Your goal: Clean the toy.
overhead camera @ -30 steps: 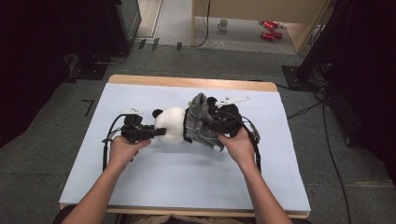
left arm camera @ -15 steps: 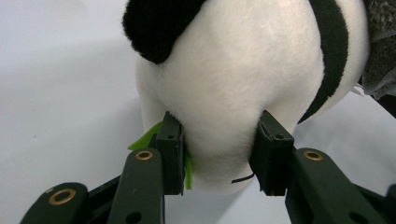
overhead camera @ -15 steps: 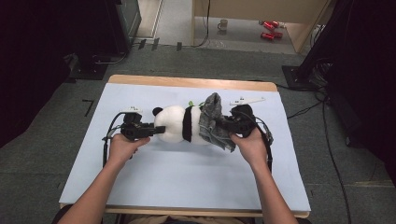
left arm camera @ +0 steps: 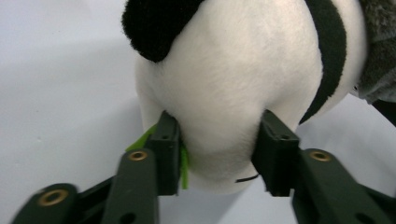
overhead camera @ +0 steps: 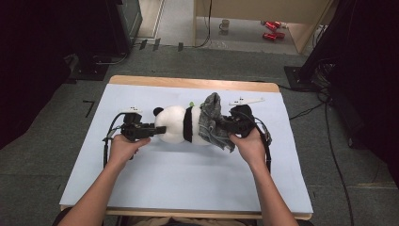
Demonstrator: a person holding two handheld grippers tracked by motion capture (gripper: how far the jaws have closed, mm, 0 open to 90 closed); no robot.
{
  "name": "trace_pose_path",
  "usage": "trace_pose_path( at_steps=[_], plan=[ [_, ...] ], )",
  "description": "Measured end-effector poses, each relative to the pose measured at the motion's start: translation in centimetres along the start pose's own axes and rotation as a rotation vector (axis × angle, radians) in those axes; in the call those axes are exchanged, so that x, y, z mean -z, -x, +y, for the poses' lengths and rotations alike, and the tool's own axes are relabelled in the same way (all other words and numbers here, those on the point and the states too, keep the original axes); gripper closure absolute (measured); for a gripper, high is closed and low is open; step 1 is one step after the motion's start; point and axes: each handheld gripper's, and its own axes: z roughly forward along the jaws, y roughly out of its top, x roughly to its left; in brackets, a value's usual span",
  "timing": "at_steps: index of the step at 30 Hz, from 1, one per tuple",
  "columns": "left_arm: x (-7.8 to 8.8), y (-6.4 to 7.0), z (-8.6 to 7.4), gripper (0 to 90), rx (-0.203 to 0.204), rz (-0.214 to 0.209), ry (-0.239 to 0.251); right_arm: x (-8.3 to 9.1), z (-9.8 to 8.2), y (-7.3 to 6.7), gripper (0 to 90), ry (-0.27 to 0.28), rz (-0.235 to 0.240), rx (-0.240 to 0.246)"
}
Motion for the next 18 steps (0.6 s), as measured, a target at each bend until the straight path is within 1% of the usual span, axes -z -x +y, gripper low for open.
trace_pose_path(
  at_steps=[2,3,5,6,8,9,10,11,12,14,18],
  plan=[
    [0.2,-0.1,-0.1,42.6,-0.015,-0.012,-0.005,0.0,0.0,0.1,76.6,0.002,0.003,0.004],
    [0.4,0.0,-0.1,39.4,-0.034,-0.003,-0.009,0.0,-0.1,0.1,76.6,0.003,0.004,0.005],
    [0.7,0.2,-0.5,37.8,-0.082,0.011,0.008,0.0,-0.1,0.2,76.6,0.002,0.003,0.001],
    [0.8,0.2,-0.8,36.9,-0.097,0.003,0.021,0.0,-0.1,0.3,76.5,0.004,0.005,0.0],
    [0.8,0.3,-1.3,35.2,-0.132,0.01,0.016,0.0,-0.1,0.4,76.5,0.005,0.005,-0.003],
    [0.8,0.3,-1.6,34.3,-0.147,0.009,0.027,-0.1,0.0,0.4,76.5,0.006,0.005,-0.003],
    [0.6,0.2,-1.7,33.5,-0.152,-0.002,0.035,-0.1,0.1,0.4,76.5,0.005,0.004,0.0],
    [0.4,0.2,-1.8,32.9,-0.154,-0.001,0.025,-0.1,0.2,0.5,76.5,0.004,0.003,0.001],
    [0.2,0.1,-1.8,32.8,-0.163,0.004,0.025,-0.2,0.3,0.6,76.5,0.005,0.002,0.001],
    [-0.2,0.0,-1.9,32.8,-0.161,0.007,0.032,-0.3,0.5,0.8,76.5,0.008,0.001,-0.006],
    [-1.2,-0.2,-2.0,30.5,-0.191,0.027,0.046,-0.6,0.9,1.3,76.4,0.017,0.008,-0.021]
  ],
)
